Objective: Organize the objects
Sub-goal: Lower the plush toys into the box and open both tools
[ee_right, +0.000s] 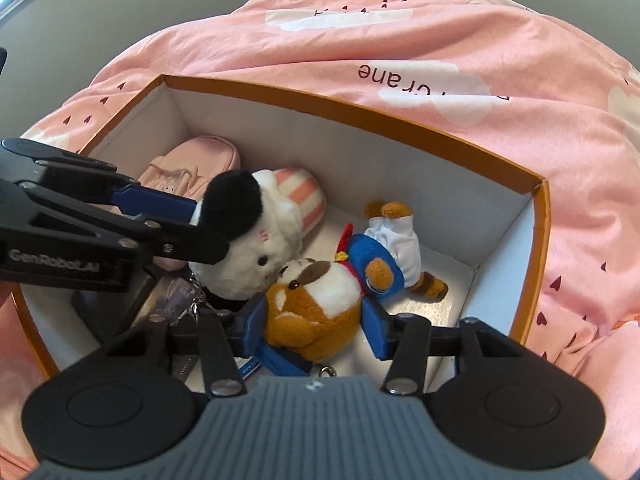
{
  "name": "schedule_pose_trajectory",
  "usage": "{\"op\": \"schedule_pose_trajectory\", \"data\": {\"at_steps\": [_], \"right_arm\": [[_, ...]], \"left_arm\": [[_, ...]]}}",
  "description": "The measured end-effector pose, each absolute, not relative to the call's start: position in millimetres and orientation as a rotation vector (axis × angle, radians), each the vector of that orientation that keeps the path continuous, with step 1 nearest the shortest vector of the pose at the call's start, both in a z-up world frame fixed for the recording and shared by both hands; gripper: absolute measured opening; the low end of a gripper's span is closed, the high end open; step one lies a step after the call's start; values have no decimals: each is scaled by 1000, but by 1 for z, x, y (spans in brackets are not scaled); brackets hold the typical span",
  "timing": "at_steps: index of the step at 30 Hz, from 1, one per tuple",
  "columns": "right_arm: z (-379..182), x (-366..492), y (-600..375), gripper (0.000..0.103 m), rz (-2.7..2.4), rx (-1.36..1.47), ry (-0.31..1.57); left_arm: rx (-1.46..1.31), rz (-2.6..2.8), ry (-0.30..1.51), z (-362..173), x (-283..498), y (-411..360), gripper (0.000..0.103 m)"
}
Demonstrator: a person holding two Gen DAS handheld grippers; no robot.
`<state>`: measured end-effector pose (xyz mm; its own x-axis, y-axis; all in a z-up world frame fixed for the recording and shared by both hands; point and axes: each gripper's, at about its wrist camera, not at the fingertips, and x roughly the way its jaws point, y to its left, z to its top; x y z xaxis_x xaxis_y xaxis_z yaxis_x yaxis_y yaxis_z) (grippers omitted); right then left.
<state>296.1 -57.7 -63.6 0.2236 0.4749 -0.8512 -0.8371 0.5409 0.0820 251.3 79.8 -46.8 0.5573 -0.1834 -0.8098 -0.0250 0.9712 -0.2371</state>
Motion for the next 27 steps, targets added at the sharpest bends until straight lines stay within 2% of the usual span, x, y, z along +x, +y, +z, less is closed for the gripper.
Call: {"op": "schedule_pose_trajectory", "data": {"at_steps": [5, 16, 27], "right_arm": [[-69, 293, -45, 50, 1050, -570, 928], [-60, 280, -36, 47, 1262, -965, 818], [-69, 280, -12, 48, 1231, -985, 681]], "left_arm": [[-217, -63, 965, -45, 246, 80, 40], [-246, -77, 962, -47, 246, 86, 39], [-264, -54, 986, -54, 253, 85, 40]]}}
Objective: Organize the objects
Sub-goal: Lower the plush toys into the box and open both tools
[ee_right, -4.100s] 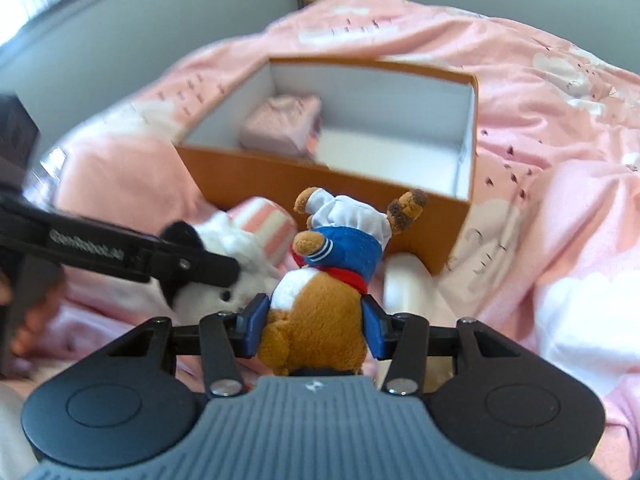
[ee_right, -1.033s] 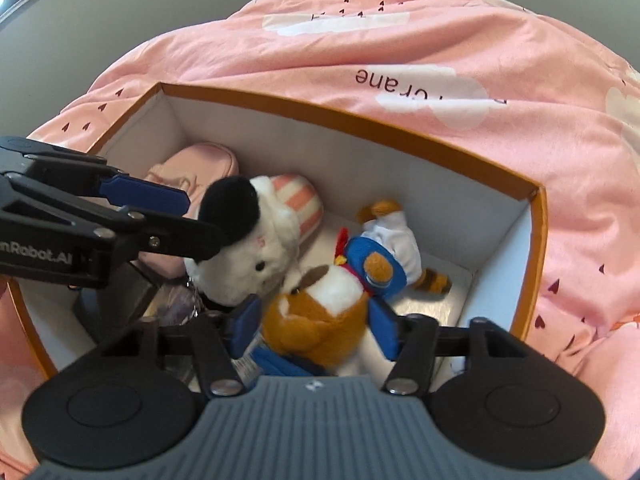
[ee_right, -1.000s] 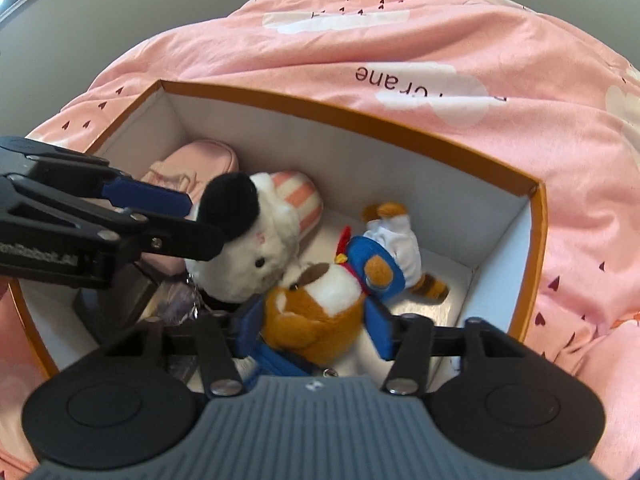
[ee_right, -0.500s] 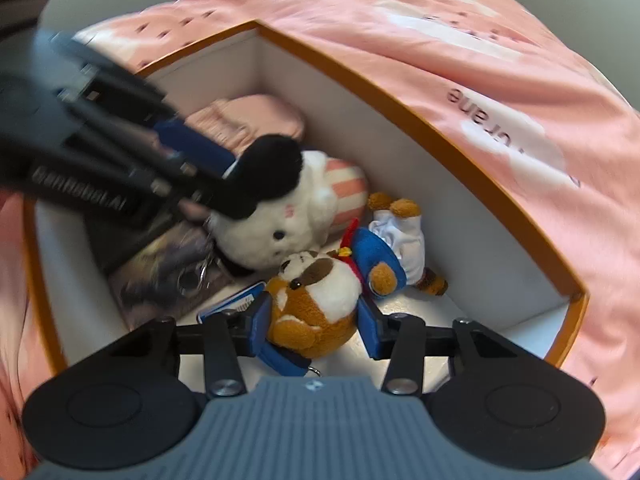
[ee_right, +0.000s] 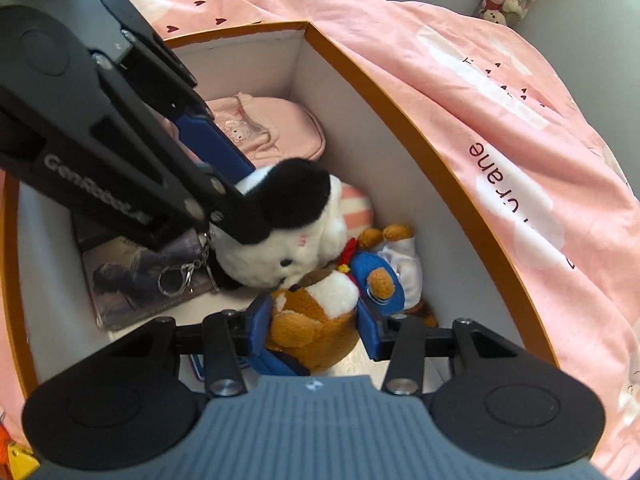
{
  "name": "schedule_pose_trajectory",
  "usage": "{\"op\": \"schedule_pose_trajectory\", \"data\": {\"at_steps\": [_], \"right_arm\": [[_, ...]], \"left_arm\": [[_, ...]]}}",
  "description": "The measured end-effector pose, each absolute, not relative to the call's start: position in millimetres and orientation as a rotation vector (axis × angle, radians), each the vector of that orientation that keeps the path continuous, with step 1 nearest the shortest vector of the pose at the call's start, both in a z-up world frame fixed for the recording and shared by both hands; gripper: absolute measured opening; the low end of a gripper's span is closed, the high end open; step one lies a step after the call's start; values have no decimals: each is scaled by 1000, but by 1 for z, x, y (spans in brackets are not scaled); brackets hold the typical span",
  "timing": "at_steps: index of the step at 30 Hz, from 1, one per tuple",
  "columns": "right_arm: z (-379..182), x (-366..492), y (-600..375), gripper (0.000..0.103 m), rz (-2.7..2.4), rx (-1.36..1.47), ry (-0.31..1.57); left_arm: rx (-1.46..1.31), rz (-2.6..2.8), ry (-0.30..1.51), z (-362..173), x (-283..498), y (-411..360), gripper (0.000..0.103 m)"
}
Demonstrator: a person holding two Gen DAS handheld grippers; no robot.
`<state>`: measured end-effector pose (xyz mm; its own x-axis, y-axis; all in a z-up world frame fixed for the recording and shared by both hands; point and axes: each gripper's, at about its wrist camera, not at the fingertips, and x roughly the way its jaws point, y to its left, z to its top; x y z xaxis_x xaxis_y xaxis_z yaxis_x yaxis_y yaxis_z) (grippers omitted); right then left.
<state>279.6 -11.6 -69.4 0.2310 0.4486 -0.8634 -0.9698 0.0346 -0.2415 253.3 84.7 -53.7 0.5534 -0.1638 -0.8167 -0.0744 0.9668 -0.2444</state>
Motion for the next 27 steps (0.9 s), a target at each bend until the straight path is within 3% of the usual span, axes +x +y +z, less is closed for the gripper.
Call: {"op": "schedule_pose_trajectory", "data": {"at_steps": [10, 14, 17, 27], "right_arm": [[-64, 271, -17, 54, 1185, -992, 636], [-64, 274, -23, 62, 1156, -985, 646], [-59, 265, -28, 70, 1142, -961, 652], [-36, 258, -32, 70, 1110, -813, 704]], "left_arm": [[-231, 27, 935, -49, 240, 72, 53], [-270, 31, 898, -43, 230, 74, 66], [-274, 29, 874, -37, 223, 74, 67], [-326, 1, 787, -8, 196, 69, 75]]}}
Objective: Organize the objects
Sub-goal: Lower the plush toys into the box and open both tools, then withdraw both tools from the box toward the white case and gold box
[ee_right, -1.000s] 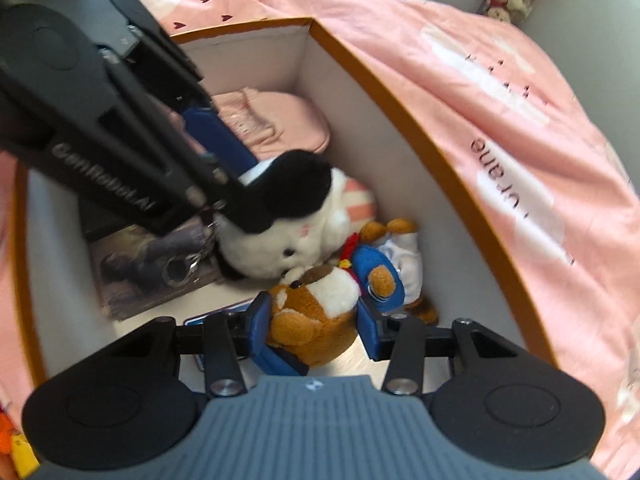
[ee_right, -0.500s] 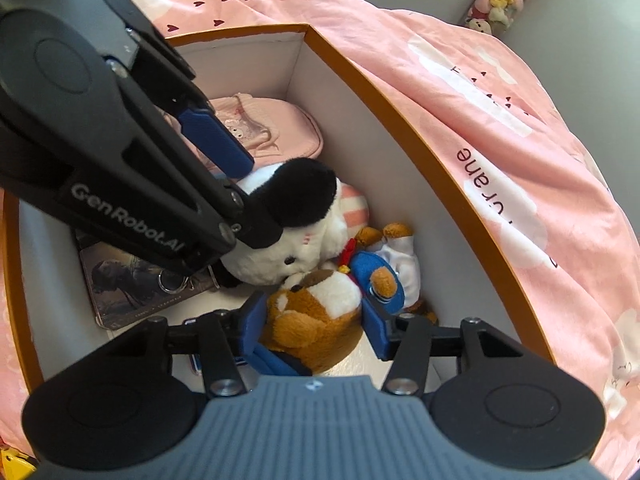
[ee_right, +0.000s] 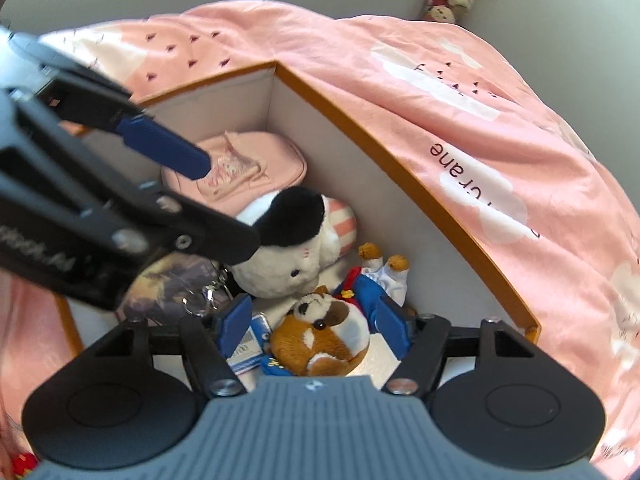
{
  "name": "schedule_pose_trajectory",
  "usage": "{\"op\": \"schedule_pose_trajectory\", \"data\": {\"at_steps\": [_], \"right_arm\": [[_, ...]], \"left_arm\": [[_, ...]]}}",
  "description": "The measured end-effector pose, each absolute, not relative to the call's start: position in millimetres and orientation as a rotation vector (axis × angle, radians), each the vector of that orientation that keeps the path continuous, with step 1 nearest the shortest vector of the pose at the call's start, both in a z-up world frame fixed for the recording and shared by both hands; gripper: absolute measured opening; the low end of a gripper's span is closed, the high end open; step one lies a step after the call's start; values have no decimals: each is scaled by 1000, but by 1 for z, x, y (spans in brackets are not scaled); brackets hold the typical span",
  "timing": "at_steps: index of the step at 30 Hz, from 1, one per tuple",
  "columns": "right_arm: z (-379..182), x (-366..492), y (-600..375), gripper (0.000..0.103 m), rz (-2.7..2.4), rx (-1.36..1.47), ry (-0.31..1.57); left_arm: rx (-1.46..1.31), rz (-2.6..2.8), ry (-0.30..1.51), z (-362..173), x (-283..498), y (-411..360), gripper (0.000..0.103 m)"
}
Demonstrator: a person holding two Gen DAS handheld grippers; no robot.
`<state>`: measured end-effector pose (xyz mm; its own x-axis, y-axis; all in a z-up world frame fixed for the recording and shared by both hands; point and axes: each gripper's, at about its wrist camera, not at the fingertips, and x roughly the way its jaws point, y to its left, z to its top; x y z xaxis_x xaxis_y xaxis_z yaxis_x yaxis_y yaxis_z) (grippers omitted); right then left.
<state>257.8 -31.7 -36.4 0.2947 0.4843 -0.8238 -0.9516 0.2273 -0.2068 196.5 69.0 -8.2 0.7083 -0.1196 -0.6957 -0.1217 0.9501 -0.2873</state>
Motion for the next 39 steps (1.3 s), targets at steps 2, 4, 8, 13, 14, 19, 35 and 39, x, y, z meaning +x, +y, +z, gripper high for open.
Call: {"op": "schedule_pose_trajectory", "data": {"at_steps": [2, 4, 8, 13, 14, 19, 35, 39], "right_arm": [[-31, 253, -32, 70, 1099, -771, 712], [-23, 249, -38, 70, 1087, -724, 713], [-7, 236, -54, 70, 1030, -622, 709], [9, 205, -89, 70, 918, -507, 678], [12, 200, -95, 70, 909, -479, 676], [21, 175, -133, 70, 851, -368, 665], [-41, 128, -206, 50, 619, -187, 949], [-60, 118, -218, 44, 611, -157, 1050]], "left_arm": [[-331, 1, 780, -5, 190, 67, 75], [-331, -4, 771, -3, 184, 65, 75], [-356, -48, 734, 5, 166, 61, 75], [-356, -109, 687, 18, 142, 49, 79], [-354, -125, 686, 19, 139, 46, 79], [-379, -215, 728, 18, 125, 31, 79], [-438, -362, 1092, -52, 94, 15, 78], [-384, -422, 1179, -68, 87, -4, 78]]}}
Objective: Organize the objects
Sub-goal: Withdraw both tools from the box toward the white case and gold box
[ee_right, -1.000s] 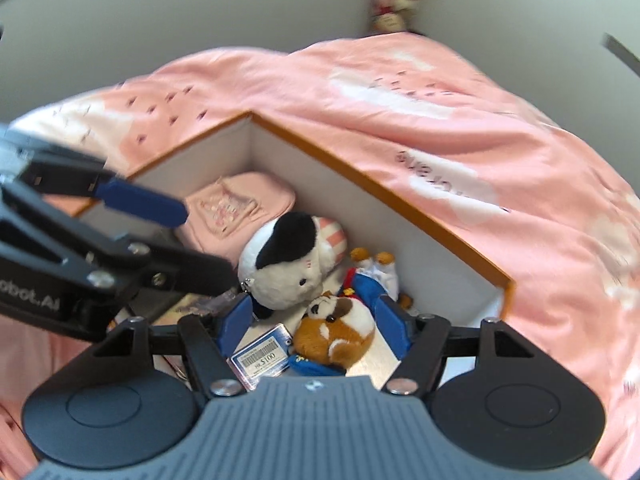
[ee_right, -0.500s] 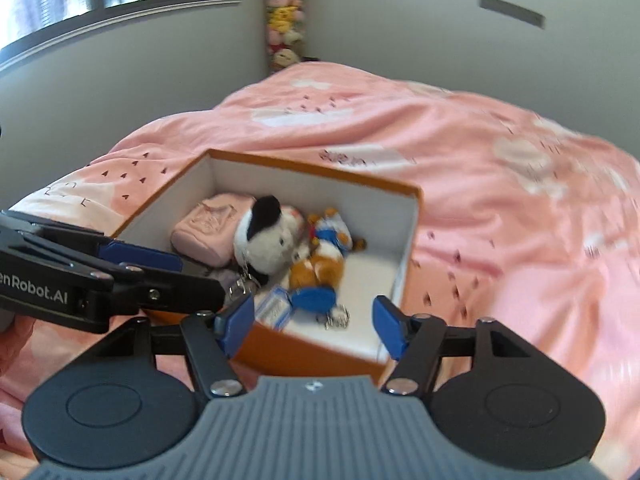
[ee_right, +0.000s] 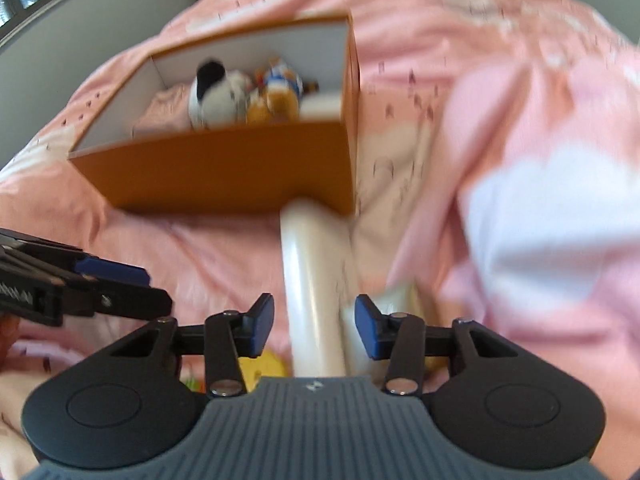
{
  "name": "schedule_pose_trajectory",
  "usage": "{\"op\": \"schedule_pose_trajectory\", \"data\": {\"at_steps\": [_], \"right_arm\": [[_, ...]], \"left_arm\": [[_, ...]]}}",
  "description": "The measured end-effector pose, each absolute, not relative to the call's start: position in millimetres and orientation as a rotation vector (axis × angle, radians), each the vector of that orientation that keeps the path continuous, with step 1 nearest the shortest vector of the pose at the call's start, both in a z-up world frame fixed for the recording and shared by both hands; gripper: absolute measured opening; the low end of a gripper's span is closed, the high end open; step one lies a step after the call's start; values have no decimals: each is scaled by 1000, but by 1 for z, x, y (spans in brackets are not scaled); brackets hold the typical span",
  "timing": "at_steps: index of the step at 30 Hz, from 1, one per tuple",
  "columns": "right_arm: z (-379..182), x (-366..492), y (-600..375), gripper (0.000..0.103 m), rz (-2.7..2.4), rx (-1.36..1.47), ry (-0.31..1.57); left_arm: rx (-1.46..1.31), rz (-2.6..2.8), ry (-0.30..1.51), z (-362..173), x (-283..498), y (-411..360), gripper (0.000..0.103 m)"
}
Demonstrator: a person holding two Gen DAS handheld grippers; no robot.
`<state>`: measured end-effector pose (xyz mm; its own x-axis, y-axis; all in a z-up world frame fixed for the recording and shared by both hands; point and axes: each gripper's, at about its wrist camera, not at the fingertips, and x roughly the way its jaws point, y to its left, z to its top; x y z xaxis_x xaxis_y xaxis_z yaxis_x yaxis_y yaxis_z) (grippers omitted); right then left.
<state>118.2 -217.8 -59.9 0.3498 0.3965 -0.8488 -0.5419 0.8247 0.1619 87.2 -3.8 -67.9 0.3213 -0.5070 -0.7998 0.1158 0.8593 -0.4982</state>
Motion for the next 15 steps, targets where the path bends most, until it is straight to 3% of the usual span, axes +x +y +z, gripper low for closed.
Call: {"op": "schedule_pose_trajectory", "data": {"at_steps": [7, 15], "right_arm": [[-65, 107, -220, 44, 618, -176, 1078], [-60, 111, -225, 43, 499, -343, 980]], "left_arm": [[-238, -449, 1191, -71, 80, -33, 74], [-410, -432, 1127, -66, 106, -27, 71]]}}
